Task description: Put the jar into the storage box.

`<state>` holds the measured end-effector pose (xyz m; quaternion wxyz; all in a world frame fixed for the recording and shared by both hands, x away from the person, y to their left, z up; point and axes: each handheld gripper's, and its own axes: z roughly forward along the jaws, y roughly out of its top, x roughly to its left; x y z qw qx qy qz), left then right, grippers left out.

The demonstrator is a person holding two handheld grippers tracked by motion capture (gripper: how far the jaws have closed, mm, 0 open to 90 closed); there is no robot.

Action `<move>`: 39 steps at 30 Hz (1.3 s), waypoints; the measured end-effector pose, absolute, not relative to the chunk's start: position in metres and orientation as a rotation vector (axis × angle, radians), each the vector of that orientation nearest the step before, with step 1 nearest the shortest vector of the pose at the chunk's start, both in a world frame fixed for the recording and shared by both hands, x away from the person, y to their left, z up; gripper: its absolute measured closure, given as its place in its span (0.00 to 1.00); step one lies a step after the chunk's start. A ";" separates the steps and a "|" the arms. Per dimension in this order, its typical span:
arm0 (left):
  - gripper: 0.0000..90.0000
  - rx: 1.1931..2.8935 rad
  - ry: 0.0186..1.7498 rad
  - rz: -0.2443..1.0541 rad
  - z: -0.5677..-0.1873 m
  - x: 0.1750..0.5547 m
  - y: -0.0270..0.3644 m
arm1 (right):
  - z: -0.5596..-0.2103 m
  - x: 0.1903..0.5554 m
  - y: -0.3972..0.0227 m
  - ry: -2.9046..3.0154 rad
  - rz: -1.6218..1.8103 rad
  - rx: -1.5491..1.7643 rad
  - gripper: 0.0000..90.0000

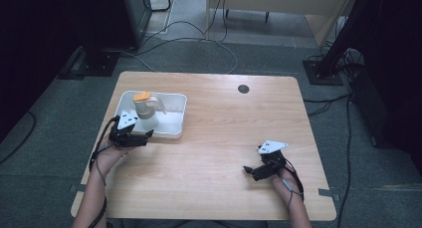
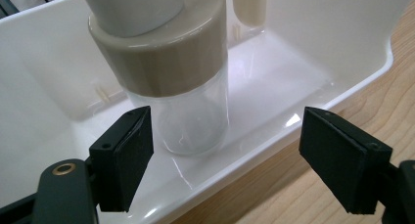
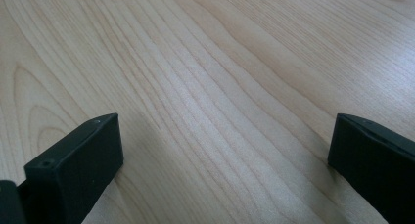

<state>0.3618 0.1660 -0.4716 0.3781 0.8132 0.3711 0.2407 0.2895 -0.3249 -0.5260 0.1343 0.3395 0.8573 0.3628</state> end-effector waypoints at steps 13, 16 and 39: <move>0.23 2.099 0.913 0.575 -0.471 0.356 0.175 | -0.526 0.289 -0.325 2.484 1.052 0.983 0.00; 0.23 2.105 0.901 0.564 -0.470 0.354 0.177 | -0.526 0.289 -0.325 2.485 1.052 0.983 0.00; 0.23 2.150 0.850 0.455 -0.471 0.345 0.192 | -0.526 0.289 -0.325 2.484 1.052 0.983 0.00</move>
